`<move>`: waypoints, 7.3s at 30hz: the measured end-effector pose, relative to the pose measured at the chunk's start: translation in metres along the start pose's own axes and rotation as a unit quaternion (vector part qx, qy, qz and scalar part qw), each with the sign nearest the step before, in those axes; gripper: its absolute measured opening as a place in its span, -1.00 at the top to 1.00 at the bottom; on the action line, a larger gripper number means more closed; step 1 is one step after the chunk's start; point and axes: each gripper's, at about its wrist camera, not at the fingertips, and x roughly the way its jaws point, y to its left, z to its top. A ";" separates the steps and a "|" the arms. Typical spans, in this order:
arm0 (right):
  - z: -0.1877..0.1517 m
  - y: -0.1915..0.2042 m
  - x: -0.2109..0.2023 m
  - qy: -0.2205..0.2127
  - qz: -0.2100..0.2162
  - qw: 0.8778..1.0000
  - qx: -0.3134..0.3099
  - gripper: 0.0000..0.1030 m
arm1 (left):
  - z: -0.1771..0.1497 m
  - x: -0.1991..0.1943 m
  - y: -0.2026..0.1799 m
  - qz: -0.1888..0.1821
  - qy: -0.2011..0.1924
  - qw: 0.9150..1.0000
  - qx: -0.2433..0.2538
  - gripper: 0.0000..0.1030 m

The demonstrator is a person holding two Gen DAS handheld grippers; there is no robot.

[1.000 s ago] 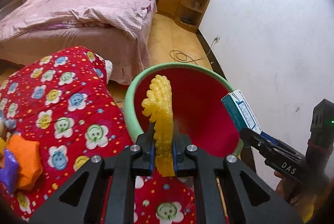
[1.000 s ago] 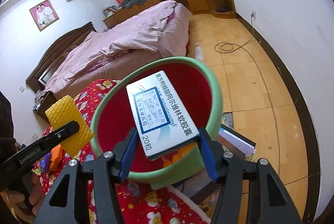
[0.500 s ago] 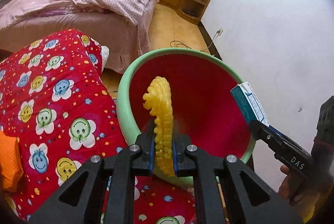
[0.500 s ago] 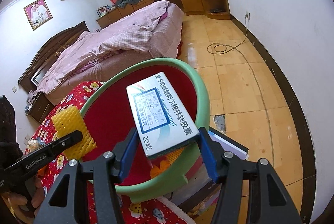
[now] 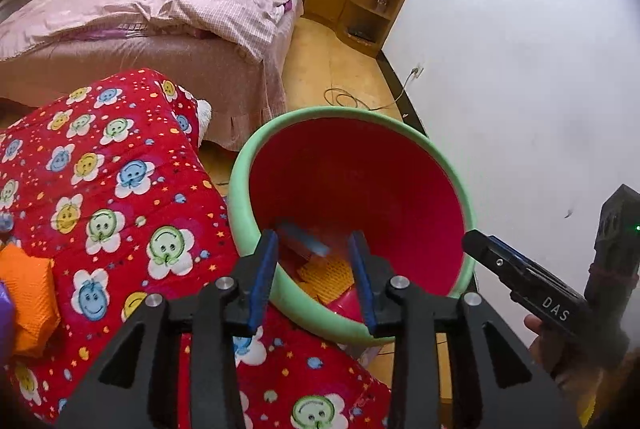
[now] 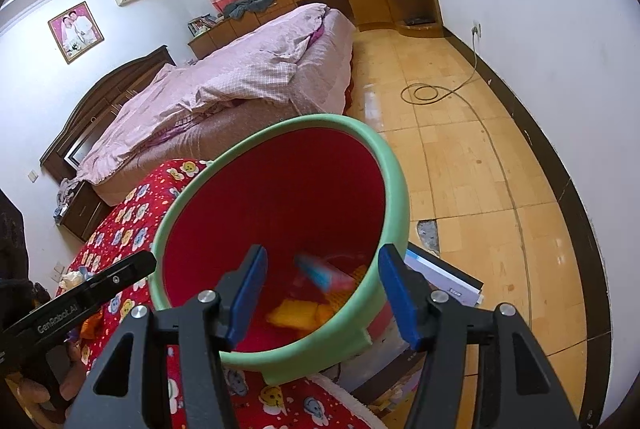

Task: Collect trash
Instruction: 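Carry the foam net and medicine box over the bucket and open both tools, then move both tools back over the bedspread toward the green box, then grasp the green mosquito-coil box with the left tool while the right tool grasps the purple bag, then carry the green box and purple bag over the red bucket and open both tools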

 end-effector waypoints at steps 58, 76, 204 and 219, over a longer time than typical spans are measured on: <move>-0.066 0.176 -0.005 0.045 0.102 0.986 -0.122 -0.57 | -0.102 -0.175 0.266 0.295 -0.072 0.922 -0.240 -0.18; -0.068 0.173 0.016 0.063 0.098 0.986 -0.118 -0.57 | -0.095 -0.136 0.313 0.329 -0.043 0.911 -0.244 -0.22; 0.000 0.028 -0.030 0.003 0.081 0.997 -0.019 -0.41 | -0.011 -0.070 0.013 0.062 -0.047 0.997 0.014 -0.07; 0.022 -0.003 -0.003 0.010 0.064 0.998 -0.004 -0.41 | 0.005 0.009 -0.020 0.058 -0.006 0.996 0.073 -0.08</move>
